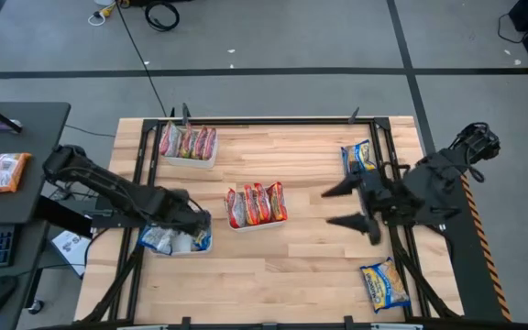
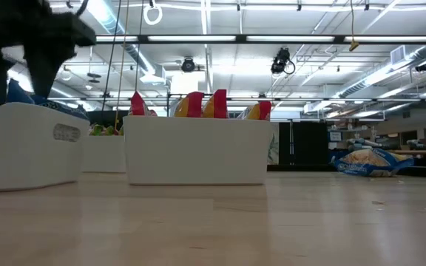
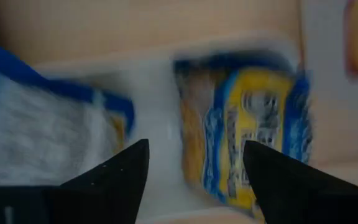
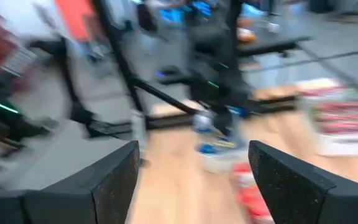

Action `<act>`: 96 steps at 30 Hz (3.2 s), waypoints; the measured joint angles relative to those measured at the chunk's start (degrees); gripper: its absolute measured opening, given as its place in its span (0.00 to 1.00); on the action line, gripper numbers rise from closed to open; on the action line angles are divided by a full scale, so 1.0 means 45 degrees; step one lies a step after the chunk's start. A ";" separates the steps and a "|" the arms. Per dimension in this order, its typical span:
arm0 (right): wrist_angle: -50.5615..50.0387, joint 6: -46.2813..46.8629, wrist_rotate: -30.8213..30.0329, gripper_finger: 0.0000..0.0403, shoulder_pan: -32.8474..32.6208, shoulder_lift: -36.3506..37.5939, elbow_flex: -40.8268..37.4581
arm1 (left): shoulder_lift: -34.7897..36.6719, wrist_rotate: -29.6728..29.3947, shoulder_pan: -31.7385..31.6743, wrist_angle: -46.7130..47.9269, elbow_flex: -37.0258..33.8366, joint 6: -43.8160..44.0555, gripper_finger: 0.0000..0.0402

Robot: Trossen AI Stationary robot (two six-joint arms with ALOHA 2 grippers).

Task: Sort Maruchan noodles
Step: Put the blue noodle pack into the bottom white bin

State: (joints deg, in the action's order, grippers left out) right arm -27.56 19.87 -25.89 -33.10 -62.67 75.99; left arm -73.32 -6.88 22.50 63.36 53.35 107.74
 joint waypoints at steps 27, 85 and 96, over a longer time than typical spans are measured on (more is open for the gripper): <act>-0.5826 0.5611 0.0191 0.76 0.7039 -0.1051 0.0217 | 0.0579 0.2407 -0.4094 -0.1439 -0.3073 -0.7012 0.64; 0.0130 1.3820 0.4488 0.70 1.3573 0.1153 -1.1444 | -0.5616 -0.3026 -1.1513 -0.5197 1.1572 -2.1196 0.64; 0.5749 1.0356 0.6319 0.69 1.7051 0.1825 -1.3872 | -0.6452 -0.0136 -1.1067 0.0221 1.1558 -2.6353 0.64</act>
State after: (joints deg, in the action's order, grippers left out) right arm -1.69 66.47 2.55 43.63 -54.46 13.57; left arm -102.36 -7.50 -27.30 64.35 105.36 -10.85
